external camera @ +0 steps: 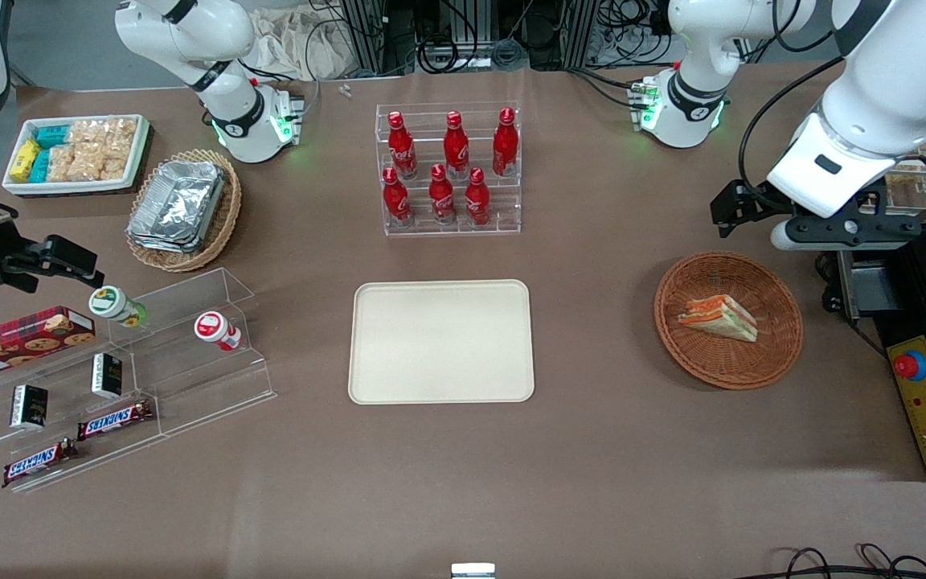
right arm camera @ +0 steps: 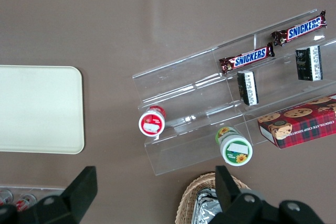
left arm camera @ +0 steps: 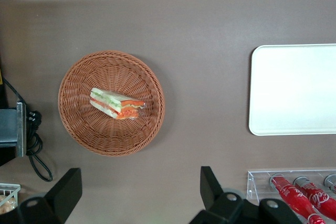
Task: Place sandwich from basket to tray
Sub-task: 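Lower the open left gripper over the sandwich in the wicker basket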
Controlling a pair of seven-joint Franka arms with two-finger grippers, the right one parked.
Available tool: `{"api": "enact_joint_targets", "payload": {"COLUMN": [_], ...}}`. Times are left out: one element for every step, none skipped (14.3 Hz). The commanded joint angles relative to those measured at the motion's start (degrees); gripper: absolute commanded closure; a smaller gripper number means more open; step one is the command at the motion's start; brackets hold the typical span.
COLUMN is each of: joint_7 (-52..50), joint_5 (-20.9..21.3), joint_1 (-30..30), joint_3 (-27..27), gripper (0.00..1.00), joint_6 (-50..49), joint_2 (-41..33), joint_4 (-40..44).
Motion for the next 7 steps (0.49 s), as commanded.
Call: {"api": "enact_joint_targets", "payload": {"joint_7": [0.2,0.0,0.1,0.1,-1.0,-5.3,-11.0], "joint_5": [-0.1,-0.1,-0.1,-0.1,-0.1,0.0,0.1], "joint_1": [-1.0,-1.0,-0.6,0.1,1.2,2.1,3.2], "joint_3": [0.9,0.9,1.0,1.1,1.1,1.5,1.7], "gripper": [0.00,0.00,0.00,0.00,0.00,0.00,0.00], "joint_6": [-1.6,-1.6,-1.6,-1.7,-2.3,-3.7,-3.5], "joint_2": [-0.4,-0.2,-0.1,0.1,0.7,1.6,2.1], "joint_4": [0.5,0.8,0.6,0.6,0.3,-0.2,-1.5]}}
